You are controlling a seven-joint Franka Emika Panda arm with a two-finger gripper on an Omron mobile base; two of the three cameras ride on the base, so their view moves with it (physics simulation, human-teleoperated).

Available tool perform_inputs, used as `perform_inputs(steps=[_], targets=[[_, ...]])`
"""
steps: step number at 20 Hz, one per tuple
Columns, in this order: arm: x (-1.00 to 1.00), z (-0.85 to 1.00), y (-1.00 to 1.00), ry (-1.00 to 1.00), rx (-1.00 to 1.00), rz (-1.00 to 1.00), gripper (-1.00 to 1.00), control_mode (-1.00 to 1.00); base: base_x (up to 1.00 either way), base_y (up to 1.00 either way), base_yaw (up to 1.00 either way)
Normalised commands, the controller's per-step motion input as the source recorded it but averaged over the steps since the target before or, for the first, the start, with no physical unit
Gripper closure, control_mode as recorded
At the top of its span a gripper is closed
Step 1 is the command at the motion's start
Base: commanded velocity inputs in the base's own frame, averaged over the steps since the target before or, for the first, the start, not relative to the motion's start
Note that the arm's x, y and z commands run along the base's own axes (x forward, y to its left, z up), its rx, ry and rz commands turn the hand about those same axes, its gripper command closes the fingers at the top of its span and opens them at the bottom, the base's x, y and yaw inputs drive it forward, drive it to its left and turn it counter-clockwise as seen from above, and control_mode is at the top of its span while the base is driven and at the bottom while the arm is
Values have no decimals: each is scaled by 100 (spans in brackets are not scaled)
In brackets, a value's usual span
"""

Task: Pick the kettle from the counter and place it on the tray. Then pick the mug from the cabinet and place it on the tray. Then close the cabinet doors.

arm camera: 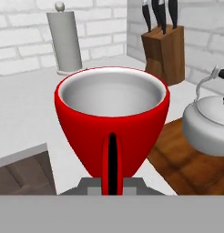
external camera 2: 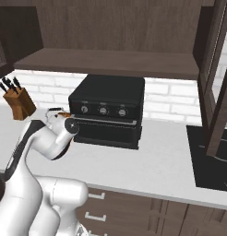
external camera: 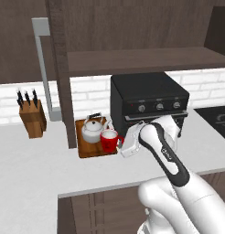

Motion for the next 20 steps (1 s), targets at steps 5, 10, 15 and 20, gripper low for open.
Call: perform_inputs(steps=[5, 10, 15, 20], targets=[[46, -24, 1, 0, 0, 0, 100, -100, 0, 0, 0], [36, -31, 4, 0, 0, 0, 100, -100, 0, 0, 0], [23, -21, 1, 0, 0, 0, 100, -100, 0, 0, 0], [17, -18, 0, 0, 0, 0, 100, -100, 0, 0, 0]])
